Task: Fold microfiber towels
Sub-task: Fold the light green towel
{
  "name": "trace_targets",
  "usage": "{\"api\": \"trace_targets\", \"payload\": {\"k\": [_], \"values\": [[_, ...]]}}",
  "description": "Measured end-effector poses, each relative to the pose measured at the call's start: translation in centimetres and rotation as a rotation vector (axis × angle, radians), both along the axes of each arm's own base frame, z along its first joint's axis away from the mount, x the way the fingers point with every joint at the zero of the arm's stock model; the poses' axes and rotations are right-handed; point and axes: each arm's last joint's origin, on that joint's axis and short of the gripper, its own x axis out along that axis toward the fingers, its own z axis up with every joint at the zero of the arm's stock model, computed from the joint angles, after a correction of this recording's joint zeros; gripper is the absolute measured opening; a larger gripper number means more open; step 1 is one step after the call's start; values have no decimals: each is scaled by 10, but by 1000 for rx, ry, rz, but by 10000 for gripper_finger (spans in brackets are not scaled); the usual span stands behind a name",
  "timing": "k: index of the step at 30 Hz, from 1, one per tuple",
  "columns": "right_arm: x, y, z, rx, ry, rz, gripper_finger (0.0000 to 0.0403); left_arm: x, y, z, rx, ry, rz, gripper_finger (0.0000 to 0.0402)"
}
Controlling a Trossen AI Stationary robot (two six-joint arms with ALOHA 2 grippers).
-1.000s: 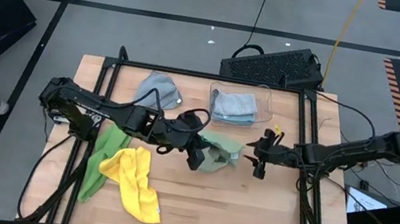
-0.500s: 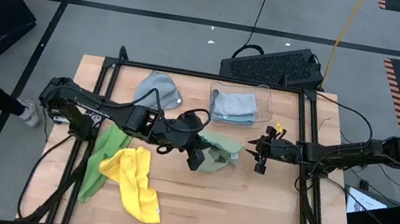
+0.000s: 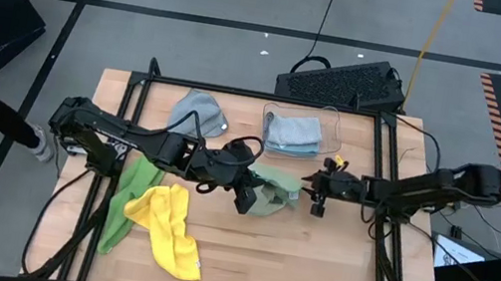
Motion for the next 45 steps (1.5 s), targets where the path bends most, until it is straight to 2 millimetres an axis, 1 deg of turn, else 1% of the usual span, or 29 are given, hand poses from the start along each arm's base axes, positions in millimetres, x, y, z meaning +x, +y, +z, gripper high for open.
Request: {"api": "trace_targets", "payload": {"k": [3, 6, 7, 11, 15, 18, 21, 24, 28, 31, 33, 36, 38, 40, 42, 45], "values": [[0, 0, -4, 24, 17, -17, 87, 0, 0, 0, -5, -1, 3, 8], [4, 2, 1, 47, 2, -24, 23, 0, 0, 0, -14, -1, -3, 14], [6, 3, 5, 54, -1, -25, 12, 0, -1, 0, -17, 2, -18, 13], [13, 6, 24, 117, -10, -53, 9, -1, -1, -2, -16, 32, -50, 4], [14, 13, 47, 172, 16, -65, 3, -4, -1, -6, 1, 85, -74, 13], [12, 18, 70, 232, 23, -87, 2, -5, -2, -8, 13, 111, -124, 12], [7, 24, 98, 313, 31, -95, 2, -8, -3, -4, 13, 107, -174, 4], [2, 29, 133, 433, 12, -104, 2, -15, -2, 5, 25, 82, -195, 10], [-2, 37, 174, 572, -36, -120, 1, -25, -3, 18, 108, 50, -267, 14], [-4, 43, 204, 627, -69, -103, 1, -35, -4, 28, 117, 27, -292, 6], [-7, 48, 221, 643, -55, -90, 1, -43, -5, 36, 106, -2, -293, 4], [-11, 56, 244, 671, -13, -72, 1, -51, -9, 44, 101, -38, -291, 12], [-13, 61, 258, 715, 17, -44, 1, -58, -13, 49, 111, -49, -319, 18], [-14, 68, 271, 766, 38, -11, 1, -62, -18, 52, 110, -63, -350, 15], [-13, 76, 279, 821, 67, 25, 0, -64, -26, 52, 105, -62, -384, 6], [-11, 91, 288, 926, 117, 81, 0, -67, -42, 54, 82, -90, -458, 6]]}}
